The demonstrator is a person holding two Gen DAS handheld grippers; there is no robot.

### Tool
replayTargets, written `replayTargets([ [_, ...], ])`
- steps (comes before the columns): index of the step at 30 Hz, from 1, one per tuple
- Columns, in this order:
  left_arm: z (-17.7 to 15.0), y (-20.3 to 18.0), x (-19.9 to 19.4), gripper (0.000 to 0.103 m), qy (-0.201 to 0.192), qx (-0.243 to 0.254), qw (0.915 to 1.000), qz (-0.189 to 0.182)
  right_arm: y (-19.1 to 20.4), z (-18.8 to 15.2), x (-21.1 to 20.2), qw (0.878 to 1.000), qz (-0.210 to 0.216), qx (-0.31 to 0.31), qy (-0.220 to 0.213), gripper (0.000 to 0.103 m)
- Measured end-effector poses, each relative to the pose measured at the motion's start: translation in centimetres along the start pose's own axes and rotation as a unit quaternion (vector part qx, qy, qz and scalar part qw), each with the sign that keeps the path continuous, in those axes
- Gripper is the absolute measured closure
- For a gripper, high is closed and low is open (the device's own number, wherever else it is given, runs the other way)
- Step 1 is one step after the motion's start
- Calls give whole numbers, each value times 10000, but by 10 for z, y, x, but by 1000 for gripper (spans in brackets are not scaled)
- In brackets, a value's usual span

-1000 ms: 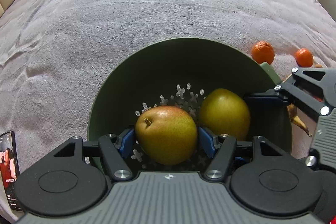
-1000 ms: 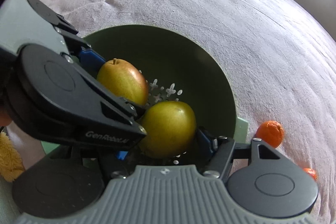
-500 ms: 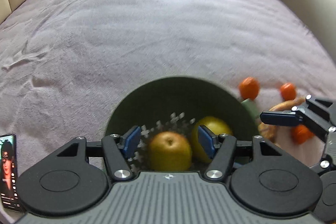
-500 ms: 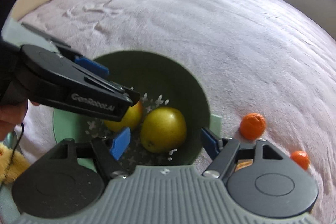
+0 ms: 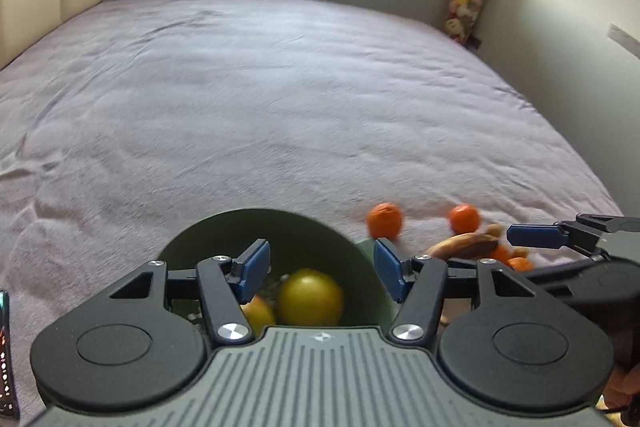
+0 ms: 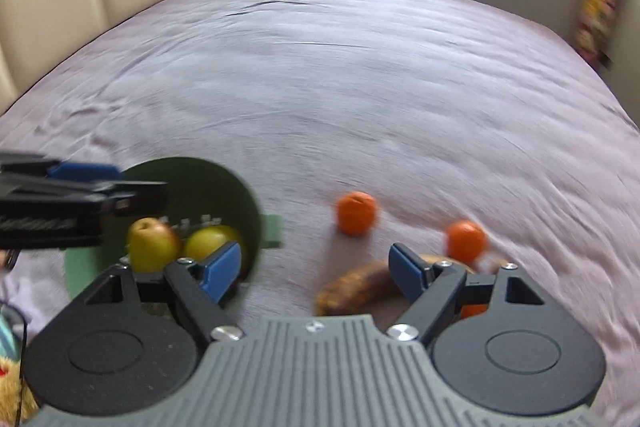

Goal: Organize fruits
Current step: 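Grasp a mandarin with the left tool while the right tool grasps another mandarin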

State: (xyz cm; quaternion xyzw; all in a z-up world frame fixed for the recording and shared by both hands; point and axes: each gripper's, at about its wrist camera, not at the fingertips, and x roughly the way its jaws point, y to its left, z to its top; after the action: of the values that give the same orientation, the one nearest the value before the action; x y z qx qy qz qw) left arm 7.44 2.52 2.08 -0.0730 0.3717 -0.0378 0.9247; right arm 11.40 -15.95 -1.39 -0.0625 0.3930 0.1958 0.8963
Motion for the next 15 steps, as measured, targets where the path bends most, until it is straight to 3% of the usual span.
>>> replayTargets([
  [8, -15, -55, -1, 37, -192, 381, 9978, -509, -71, -40, -31, 9901, -630, 1247, 142, 26],
  [12, -29, -86, 9, 39, -100, 563, 9955, -754, -90, -62, -42, 9780, -907, 1871, 141, 29],
  [15, -38, -104, 18, 39, -53, 699, 9941, -824, -96, -69, -39, 9741, -1116, 1961, 140, 29],
])
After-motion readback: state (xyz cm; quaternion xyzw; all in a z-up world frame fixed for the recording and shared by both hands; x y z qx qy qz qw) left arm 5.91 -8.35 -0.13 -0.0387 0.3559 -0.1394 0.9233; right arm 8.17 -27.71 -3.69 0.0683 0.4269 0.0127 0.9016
